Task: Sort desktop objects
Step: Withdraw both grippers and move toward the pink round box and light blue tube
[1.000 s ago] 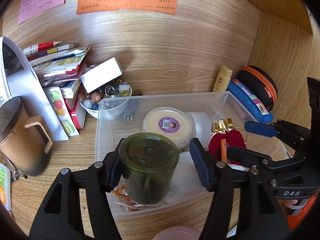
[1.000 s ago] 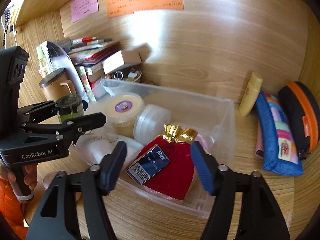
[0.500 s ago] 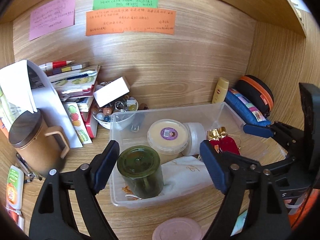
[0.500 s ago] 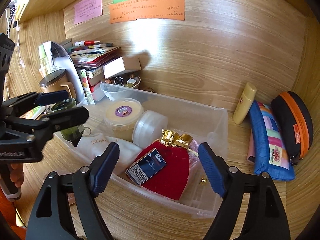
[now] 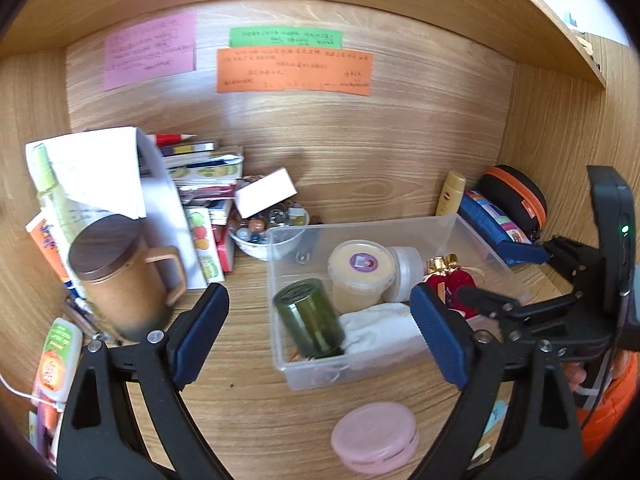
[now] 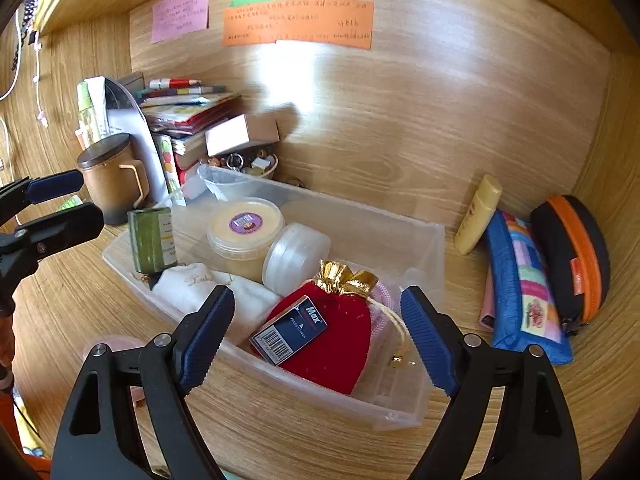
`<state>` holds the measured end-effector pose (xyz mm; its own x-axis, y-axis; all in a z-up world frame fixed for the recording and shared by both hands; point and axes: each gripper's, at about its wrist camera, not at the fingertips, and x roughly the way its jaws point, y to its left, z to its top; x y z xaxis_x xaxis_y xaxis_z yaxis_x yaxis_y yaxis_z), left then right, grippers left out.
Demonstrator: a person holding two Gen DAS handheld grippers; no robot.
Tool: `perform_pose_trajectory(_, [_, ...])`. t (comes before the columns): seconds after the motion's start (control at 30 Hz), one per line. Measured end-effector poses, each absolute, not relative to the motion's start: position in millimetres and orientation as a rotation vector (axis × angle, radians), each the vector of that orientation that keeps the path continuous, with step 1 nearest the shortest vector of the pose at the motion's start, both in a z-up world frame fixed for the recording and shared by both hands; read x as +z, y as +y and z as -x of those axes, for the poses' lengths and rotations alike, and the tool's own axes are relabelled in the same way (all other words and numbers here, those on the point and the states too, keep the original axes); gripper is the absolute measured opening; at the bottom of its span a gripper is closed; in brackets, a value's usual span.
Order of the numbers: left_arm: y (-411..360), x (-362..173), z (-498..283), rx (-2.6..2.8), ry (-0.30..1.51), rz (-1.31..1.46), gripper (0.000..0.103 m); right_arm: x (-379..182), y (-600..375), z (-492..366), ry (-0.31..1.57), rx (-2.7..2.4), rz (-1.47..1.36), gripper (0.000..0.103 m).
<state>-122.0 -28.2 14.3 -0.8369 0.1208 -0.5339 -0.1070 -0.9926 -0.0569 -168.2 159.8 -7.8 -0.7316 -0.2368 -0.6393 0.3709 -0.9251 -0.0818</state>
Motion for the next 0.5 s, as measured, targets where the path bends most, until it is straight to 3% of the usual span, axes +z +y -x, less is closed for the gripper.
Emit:
perform_pose_trajectory(0.23, [-45.7, 9.5, 101.8, 2.929, -0.076, 0.836, 0.095, 6.5, 157.6, 143.5, 0.351, -2.691, -0.860, 0.095])
perform_pose_trajectory(0.5, [-51.1, -11.6, 89.7, 2.868, -0.119, 0.911, 0.095, -5.7, 154.4, 120.0, 0.410, -2.737, -0.907, 0.095])
